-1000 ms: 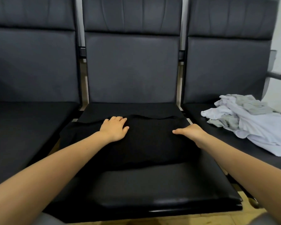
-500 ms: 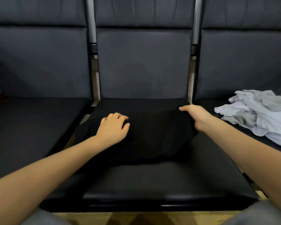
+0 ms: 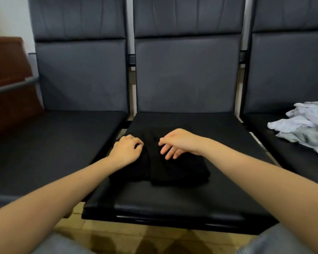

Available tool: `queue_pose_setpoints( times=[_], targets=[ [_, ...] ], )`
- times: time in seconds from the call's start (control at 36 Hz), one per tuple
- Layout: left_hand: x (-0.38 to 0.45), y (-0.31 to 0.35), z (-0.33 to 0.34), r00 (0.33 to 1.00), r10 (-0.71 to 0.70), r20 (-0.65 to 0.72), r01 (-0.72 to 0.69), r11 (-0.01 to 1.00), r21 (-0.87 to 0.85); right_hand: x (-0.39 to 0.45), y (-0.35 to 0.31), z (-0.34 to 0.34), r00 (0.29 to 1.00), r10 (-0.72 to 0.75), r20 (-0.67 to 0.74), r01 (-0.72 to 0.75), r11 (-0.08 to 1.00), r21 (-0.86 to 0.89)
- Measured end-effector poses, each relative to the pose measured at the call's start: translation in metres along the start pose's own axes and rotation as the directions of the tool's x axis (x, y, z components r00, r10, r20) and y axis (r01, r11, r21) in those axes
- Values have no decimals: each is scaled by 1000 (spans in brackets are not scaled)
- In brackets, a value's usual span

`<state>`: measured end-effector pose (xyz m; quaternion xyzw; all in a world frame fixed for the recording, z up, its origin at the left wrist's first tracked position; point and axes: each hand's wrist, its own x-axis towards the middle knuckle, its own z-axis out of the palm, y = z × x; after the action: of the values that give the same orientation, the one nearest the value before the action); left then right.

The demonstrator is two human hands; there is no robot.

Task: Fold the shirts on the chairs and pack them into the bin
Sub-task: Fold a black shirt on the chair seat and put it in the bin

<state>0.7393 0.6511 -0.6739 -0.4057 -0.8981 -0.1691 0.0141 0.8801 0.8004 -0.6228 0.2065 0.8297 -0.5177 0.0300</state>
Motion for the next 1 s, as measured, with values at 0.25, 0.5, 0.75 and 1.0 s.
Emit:
queue_pose_setpoints(
  times=[0.25, 0.5, 0.75, 1.0],
  targets=[
    [9, 25, 19, 1000, -7, 1, 7, 997, -73, -6, 56, -60, 846, 26, -532, -100, 989, -110],
    [34, 59, 36, 999, 10, 46, -1, 983, -186, -3, 76, -46, 906, 164, -389, -262, 942, -211],
    [45, 77, 41, 993, 102, 60, -98, 993, -69, -21, 80, -93, 782, 397, -480, -128, 856, 500],
    [33, 61, 37, 994, 111, 13, -106, 970, -219, -21, 75, -114, 734, 380, -562, 25, 813, 582]
  ],
)
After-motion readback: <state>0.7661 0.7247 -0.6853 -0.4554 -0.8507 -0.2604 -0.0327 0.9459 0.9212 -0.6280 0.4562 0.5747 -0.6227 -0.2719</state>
